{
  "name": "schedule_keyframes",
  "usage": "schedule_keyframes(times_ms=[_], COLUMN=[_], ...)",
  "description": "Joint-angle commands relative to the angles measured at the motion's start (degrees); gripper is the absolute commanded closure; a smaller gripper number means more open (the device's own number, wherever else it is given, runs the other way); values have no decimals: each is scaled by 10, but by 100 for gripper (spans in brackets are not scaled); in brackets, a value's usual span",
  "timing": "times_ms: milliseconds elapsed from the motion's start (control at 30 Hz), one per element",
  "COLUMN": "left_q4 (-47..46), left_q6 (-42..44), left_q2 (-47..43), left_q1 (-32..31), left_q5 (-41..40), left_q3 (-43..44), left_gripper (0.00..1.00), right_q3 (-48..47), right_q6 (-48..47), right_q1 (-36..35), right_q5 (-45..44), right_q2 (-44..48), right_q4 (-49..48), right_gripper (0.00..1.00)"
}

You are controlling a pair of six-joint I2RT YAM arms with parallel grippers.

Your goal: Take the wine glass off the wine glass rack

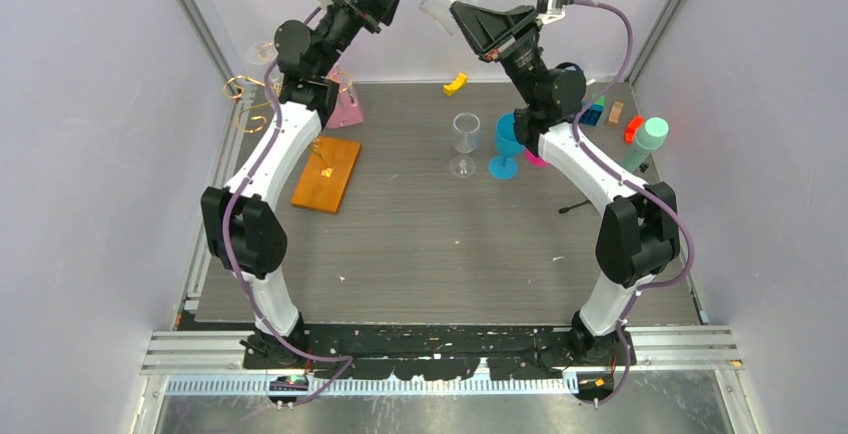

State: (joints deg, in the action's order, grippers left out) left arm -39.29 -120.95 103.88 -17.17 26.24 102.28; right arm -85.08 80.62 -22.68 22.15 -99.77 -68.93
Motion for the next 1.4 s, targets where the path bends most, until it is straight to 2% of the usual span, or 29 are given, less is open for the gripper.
schedule_keyframes(times_ms=[0, 200, 333, 433, 533, 700, 767, 867, 1000, 1100, 1267, 1367], left_q4=[-24, 13, 126, 213, 268, 288, 312, 400, 595, 693, 777, 808], left_q6=[-32, 41, 155, 249, 320, 373, 407, 495, 639, 721, 801, 825], left_q2=[-18, -32, -45, -75, -110, -157, -173, -184, -185, -185, -181, -178], left_q1=[-3, -1, -1, -1, 9, 56, 79, 106, 131, 147, 165, 169], left_q5=[10, 46, 128, 157, 176, 194, 197, 203, 169, 115, 32, -14], left_q3=[52, 66, 99, 66, 14, -61, -61, -14, 89, 142, 194, 208], left_gripper=[58, 32, 21, 17, 15, 14, 13, 14, 13, 13, 12, 12], right_q3=[-23, -21, -13, -1, 14, -9, -27, -57, -133, -220, -384, -524], right_q6=[-7, -34, -58, -66, -104, -225, -280, -354, -426, -502, -585, -606], right_q1=[-4, -2, 9, 21, 33, 34, 34, 34, 28, -8, -87, -127], right_q5=[-11, -26, -46, -78, -101, -126, -126, -104, -1, 33, -29, -83], right_q2=[11, 28, 43, 55, 80, 129, 141, 150, 130, 85, -27, -127], right_q4=[-27, 15, 62, 106, 191, 419, 502, 605, 767, 929, 1174, 1276], right_gripper=[100, 100, 100, 100, 100, 100, 100, 100, 100, 100, 100, 100])
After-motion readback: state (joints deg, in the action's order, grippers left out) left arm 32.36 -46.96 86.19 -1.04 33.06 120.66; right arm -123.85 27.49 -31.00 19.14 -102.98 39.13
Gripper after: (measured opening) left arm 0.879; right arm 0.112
